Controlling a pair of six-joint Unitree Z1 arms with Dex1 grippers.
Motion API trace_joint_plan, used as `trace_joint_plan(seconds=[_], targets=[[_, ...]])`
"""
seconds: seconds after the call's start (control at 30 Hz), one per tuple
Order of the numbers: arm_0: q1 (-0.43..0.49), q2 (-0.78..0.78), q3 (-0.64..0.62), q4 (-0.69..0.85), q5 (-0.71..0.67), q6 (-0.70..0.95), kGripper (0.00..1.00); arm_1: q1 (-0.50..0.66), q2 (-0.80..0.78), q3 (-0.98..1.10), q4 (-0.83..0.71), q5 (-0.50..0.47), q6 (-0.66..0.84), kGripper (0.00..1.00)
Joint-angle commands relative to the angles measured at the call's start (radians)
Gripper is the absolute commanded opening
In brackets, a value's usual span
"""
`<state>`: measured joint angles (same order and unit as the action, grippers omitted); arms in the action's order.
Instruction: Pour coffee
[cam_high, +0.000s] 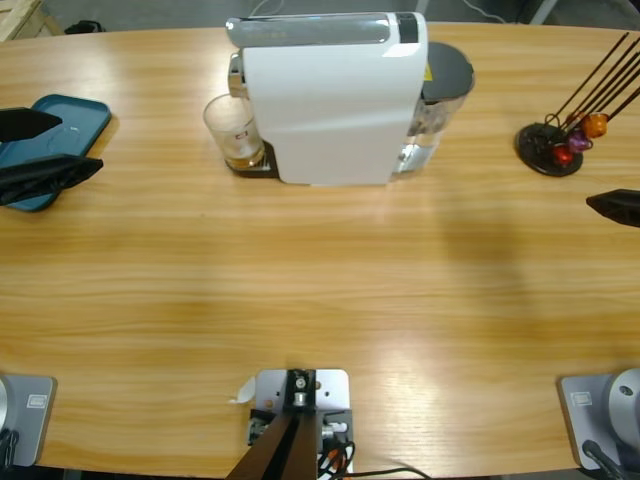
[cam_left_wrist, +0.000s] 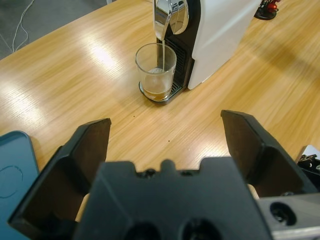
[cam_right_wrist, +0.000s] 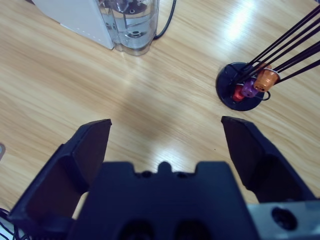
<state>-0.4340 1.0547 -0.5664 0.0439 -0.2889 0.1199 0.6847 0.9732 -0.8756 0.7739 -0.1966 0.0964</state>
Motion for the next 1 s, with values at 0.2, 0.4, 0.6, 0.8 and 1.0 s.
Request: trace_joint_plan(seconds=[0.2,0.4,0.6,0.8,1.0], targets=[[-0.009,0.019,0.037,-0.015,0.011,0.000,0.991,0.009,0.023,0.010,0.012,-0.001,0.002,1.000],[-0.014,0.026,0.034,-0.017,0.013,-0.009,0.991,0.009,0.031,0.009,0.012,0.000,0.002,1.000],[-0.024,0.025,0.037,-0.016,0.014,-0.016,0.996,0.009,0.037,0.007,0.013,0.006,-0.001,1.000],[-0.028,0.023,0.039,-0.016,0.014,-0.019,0.996,0.009,0.033,0.007,0.013,0.006,-0.004,1.000],[-0.028,0.019,0.041,-0.014,0.016,-0.043,0.996,0.009,0.033,0.007,0.013,0.008,-0.004,1.000]])
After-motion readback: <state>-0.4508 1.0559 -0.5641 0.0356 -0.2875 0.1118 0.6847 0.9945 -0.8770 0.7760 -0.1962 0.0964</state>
